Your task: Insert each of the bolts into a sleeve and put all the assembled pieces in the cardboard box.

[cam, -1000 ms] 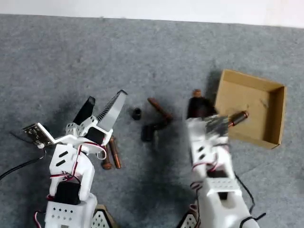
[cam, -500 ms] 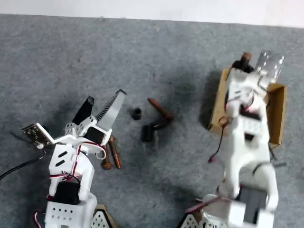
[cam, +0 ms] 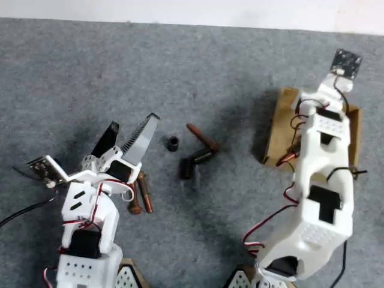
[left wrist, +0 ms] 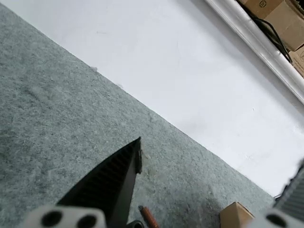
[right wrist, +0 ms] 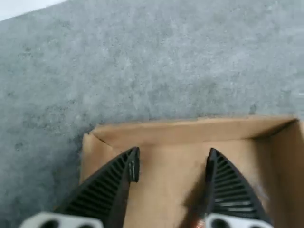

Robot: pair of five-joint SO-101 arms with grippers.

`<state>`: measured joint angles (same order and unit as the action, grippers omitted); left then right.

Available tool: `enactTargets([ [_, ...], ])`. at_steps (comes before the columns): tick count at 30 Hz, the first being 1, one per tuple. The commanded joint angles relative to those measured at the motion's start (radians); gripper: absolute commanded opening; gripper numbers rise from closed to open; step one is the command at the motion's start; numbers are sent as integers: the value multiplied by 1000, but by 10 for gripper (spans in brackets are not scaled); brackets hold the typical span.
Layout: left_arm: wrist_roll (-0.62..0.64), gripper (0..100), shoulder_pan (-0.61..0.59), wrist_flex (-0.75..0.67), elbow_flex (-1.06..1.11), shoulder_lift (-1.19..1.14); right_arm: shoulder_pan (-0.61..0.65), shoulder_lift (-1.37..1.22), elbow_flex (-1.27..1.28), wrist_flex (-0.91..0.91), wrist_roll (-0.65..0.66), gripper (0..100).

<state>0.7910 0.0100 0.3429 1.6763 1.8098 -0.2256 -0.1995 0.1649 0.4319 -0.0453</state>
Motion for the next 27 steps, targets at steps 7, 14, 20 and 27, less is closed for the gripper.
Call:
enactTargets([
  [7, 9, 449, -8, 17, 19, 22, 174, 615, 401, 28, -137, 198],
  [14, 9, 449, -27, 17, 19, 22, 437, 1125, 842, -50, -130, 198],
  [20, 9, 449, -97, 12, 19, 22, 581, 1346, 1130, -125, -110, 198],
  [27, 9, 449, -99, 12, 19, 22, 708, 1297, 1218, -223, 37, 198],
])
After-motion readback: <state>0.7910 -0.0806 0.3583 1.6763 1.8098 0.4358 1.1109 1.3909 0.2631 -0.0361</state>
